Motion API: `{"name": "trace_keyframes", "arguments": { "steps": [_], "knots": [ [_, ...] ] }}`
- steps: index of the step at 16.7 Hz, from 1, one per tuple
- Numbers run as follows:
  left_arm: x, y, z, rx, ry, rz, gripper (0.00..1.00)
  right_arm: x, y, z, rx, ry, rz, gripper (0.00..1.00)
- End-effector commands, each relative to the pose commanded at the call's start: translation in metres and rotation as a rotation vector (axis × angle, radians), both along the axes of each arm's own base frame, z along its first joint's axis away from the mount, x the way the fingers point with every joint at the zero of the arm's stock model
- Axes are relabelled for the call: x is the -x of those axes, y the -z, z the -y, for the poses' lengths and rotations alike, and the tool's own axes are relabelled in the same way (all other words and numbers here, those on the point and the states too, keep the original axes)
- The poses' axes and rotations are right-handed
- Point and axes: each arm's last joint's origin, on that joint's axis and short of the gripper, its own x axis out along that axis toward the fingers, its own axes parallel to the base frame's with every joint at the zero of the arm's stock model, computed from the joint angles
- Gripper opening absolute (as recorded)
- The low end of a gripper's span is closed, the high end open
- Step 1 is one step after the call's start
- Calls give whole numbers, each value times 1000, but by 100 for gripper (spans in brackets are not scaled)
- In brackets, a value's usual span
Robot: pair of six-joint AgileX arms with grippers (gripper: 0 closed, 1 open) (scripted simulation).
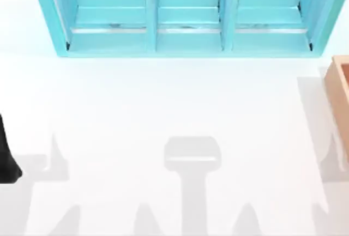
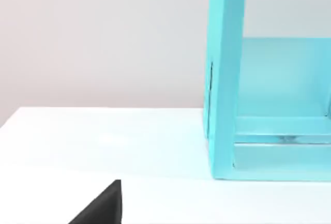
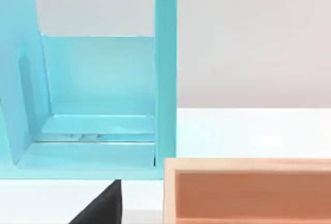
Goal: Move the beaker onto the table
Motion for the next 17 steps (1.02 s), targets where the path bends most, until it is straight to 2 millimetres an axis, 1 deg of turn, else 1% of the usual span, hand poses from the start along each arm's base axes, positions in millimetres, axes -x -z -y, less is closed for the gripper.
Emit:
{"name": "trace_keyframes", "arguments": {
  "steps": [2, 4, 6, 8, 10, 12, 15, 17],
  "knots": [
    [0, 0, 0, 0, 0, 0, 100, 0, 0, 0, 1, 1, -1, 100],
    [0, 0, 0, 0, 0, 0, 100, 0, -6, 2, 15, 16, -33, 100],
    [0, 0, 0, 0, 0, 0, 100, -1, -18, 5, 45, 45, -108, 100],
    [0, 0, 0, 0, 0, 0, 100, -4, -35, 10, 81, 79, -230, 100],
    [0, 0, 0, 0, 0, 0, 100, -13, -51, 16, 113, 110, -409, 100],
    [0, 0, 0, 0, 0, 0, 100, -27, -64, 26, 130, 129, -637, 100],
    [0, 0, 0, 0, 0, 0, 100, -54, -74, 46, 120, 123, -993, 100],
    [0, 0, 0, 0, 0, 0, 100, -71, -78, 61, 96, 104, -1186, 100]
  ]
}}
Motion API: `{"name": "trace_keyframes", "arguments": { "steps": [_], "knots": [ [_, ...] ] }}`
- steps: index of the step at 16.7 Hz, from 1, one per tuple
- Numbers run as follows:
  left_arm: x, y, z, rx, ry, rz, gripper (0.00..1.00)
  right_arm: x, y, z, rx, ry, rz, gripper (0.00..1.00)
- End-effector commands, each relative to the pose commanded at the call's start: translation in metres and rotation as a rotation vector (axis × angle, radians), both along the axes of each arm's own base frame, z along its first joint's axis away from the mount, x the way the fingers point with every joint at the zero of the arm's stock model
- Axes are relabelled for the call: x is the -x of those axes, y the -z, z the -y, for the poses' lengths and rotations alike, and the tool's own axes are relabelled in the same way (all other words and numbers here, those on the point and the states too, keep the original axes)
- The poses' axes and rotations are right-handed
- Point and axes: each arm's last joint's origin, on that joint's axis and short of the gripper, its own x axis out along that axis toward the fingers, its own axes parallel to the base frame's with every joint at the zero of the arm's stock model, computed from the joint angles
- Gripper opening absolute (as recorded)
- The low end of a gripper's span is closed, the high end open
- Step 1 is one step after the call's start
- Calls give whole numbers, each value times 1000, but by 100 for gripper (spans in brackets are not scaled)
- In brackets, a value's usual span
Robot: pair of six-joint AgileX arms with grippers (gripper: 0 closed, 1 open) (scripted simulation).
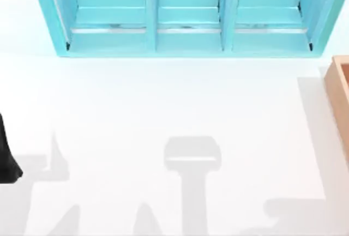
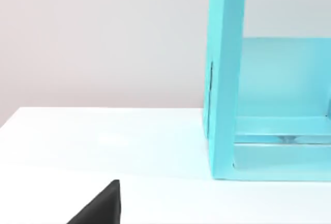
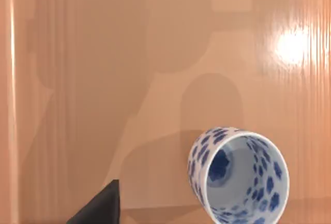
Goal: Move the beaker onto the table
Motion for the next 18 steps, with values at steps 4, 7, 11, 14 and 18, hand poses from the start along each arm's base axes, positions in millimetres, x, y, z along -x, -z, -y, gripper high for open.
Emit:
{"name": "trace_keyframes", "arguments": {
  "steps": [4, 7, 11, 14, 18],
  "knots": [
    [0, 0, 0, 0, 0, 0, 100, -28, -8, 31, -80, 6, -262, 100],
    [0, 0, 0, 0, 0, 0, 100, -41, -10, 48, -126, 6, -364, 100],
    [0, 0, 0, 0, 0, 0, 100, -44, -11, 53, -138, 5, -387, 100],
    [0, 0, 0, 0, 0, 0, 100, -44, -10, 51, -136, 3, -385, 100],
    [0, 0, 0, 0, 0, 0, 100, -47, 19, 54, -141, 5, -392, 100]
  ]
}}
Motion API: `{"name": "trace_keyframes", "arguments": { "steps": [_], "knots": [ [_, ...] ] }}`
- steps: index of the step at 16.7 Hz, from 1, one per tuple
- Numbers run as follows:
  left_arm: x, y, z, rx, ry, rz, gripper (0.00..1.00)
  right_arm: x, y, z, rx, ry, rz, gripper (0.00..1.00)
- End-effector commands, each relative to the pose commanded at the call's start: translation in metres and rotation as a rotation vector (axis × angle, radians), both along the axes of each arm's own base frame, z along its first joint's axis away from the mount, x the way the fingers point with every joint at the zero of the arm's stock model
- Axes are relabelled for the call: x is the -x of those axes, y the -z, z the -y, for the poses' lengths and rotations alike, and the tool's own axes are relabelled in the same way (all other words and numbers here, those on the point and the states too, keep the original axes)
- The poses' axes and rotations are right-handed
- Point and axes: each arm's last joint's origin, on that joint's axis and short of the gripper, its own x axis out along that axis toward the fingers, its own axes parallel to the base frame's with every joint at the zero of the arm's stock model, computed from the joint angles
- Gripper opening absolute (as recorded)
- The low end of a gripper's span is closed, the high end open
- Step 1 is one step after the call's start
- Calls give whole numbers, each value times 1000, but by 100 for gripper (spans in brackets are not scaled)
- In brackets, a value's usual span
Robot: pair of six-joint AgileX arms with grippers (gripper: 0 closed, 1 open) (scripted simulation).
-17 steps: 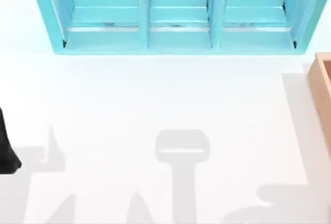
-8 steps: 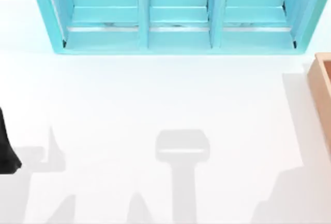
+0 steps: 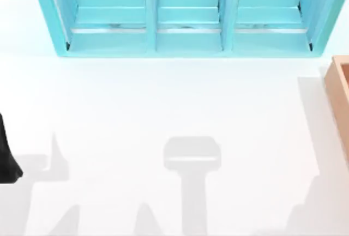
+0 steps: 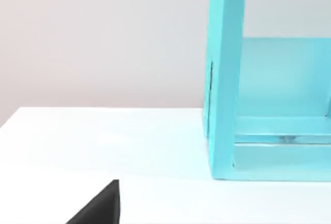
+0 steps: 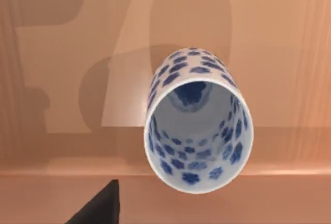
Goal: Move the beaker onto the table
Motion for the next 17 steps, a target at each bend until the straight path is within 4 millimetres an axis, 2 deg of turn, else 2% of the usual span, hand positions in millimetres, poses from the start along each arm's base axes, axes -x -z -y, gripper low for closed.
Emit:
{"name": "trace_keyframes", "arguments": {
  "steps": [6, 8, 11, 17],
  "knots": [
    [0, 0, 0, 0, 0, 0, 100, 1, 63, 0, 6, 0, 11, 100],
    [0, 0, 0, 0, 0, 0, 100, 3, 70, -1, 3, 0, 6, 100],
    [0, 0, 0, 0, 0, 0, 100, 3, 70, -1, 3, 0, 6, 100],
    [0, 0, 0, 0, 0, 0, 100, 3, 70, -1, 3, 0, 6, 55]
  ]
}}
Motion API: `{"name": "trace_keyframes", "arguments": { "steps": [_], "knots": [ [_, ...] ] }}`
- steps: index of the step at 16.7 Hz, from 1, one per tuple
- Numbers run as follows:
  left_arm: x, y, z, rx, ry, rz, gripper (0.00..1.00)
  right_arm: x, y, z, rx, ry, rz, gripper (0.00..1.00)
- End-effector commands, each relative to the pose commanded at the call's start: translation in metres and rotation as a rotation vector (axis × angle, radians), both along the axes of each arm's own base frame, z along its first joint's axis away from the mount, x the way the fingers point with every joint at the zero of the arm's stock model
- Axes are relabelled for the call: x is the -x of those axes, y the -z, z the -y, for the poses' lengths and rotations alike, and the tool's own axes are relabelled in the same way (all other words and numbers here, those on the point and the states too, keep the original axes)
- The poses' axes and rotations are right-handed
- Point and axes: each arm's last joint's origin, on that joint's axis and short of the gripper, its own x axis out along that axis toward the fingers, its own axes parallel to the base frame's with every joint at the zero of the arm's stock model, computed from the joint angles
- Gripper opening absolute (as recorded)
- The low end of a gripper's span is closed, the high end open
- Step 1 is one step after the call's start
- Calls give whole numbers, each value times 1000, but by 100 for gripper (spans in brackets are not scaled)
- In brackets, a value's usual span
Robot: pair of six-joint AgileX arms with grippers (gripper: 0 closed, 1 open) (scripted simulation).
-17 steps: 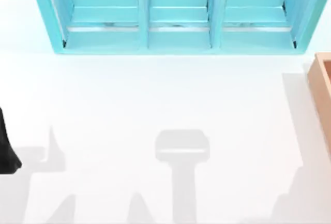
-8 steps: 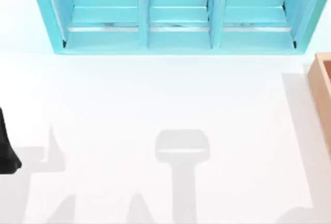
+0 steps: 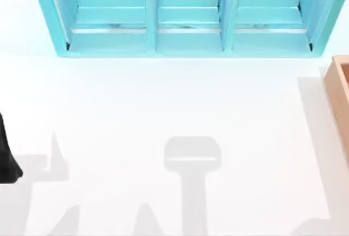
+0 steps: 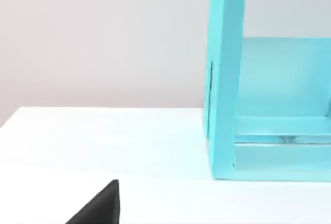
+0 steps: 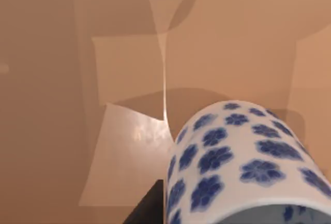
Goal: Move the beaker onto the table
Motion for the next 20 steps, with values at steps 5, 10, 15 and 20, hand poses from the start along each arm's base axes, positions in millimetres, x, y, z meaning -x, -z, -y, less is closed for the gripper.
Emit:
{"name": "trace_keyframes", "arguments": {
  "steps": [5, 10, 15, 20],
  "knots": [
    [0, 0, 0, 0, 0, 0, 100, 0, 0, 0, 0, 0, 0, 17],
    [0, 0, 0, 0, 0, 0, 100, 0, 0, 0, 0, 0, 0, 0],
    [0, 0, 0, 0, 0, 0, 100, 0, 0, 0, 0, 0, 0, 0],
    [0, 0, 0, 0, 0, 0, 100, -9, -19, -16, 5, -1, 9, 0]
  ]
}}
